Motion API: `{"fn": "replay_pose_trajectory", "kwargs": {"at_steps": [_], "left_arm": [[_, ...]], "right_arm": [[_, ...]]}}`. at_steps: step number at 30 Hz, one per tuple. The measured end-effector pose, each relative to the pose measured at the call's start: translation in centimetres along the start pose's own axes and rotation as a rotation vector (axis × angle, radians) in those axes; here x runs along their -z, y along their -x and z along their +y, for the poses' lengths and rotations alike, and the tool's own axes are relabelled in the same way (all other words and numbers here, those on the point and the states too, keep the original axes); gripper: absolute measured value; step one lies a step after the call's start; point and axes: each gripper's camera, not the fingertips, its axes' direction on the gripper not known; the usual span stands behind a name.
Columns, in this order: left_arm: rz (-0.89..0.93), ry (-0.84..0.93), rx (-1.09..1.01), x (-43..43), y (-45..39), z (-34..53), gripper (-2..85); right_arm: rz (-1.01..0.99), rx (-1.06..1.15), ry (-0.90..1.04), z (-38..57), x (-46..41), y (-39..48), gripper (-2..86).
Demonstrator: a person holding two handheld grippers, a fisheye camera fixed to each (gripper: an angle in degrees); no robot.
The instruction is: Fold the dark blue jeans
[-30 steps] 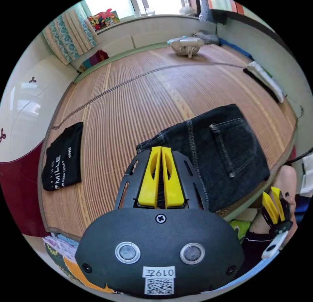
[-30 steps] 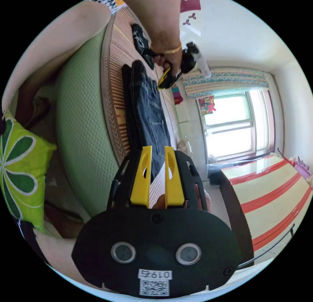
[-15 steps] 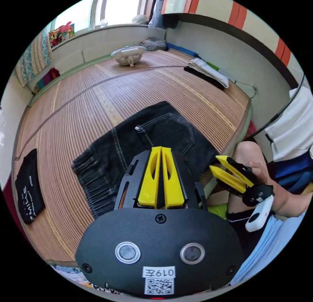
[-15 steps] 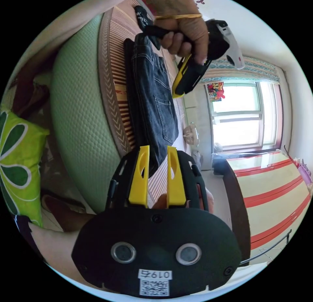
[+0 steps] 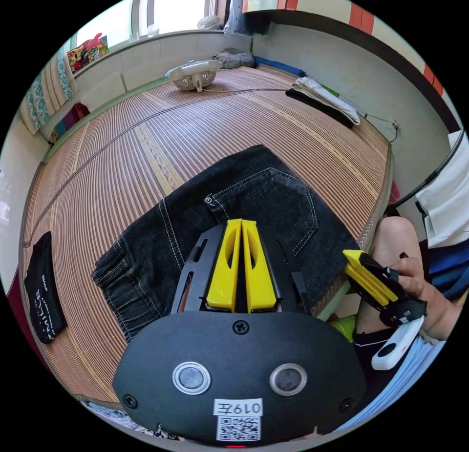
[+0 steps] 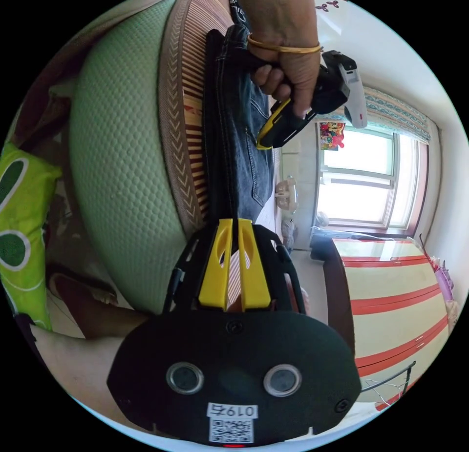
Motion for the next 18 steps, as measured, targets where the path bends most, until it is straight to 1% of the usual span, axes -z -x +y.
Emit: {"fn": "replay_pose_trajectory", "kwargs": {"at_steps": [3, 5, 9, 12, 14, 18], "left_arm": [[0.01, 0.03, -0.006, -0.2, 0.3, -0.2, 0.6], [0.018, 0.035, -0.008, -0.3, 0.4, -0.2, 0.6], [0.038, 0.027, 0.005, 0.0, 0.7, -0.1, 0.7], [-0.007, 0.003, -0.007, 1.8, 0.6, 0.3, 0.7], [-0.032, -0.051, 0.02, 4.1, 1.2, 1.2, 0.8], [-0.016, -0.102, 0.137, 6.6, 4.0, 3.4, 0.8]], "right_arm": [[-0.051, 0.031, -0.028, -0.1, 0.8, -0.5, -0.6], [-0.023, 0.105, -0.058, 0.1, 1.2, 0.4, -0.7], [0.018, 0.151, -0.095, 0.0, 1.0, 1.8, -0.5], [0.09, 0.119, -0.114, 0.0, 1.2, 3.0, 0.3], [0.156, 0.091, -0.098, -0.2, 1.4, 3.5, 2.2], [0.14, 0.011, -0.094, -0.6, 1.9, 2.1, 7.9]]}}
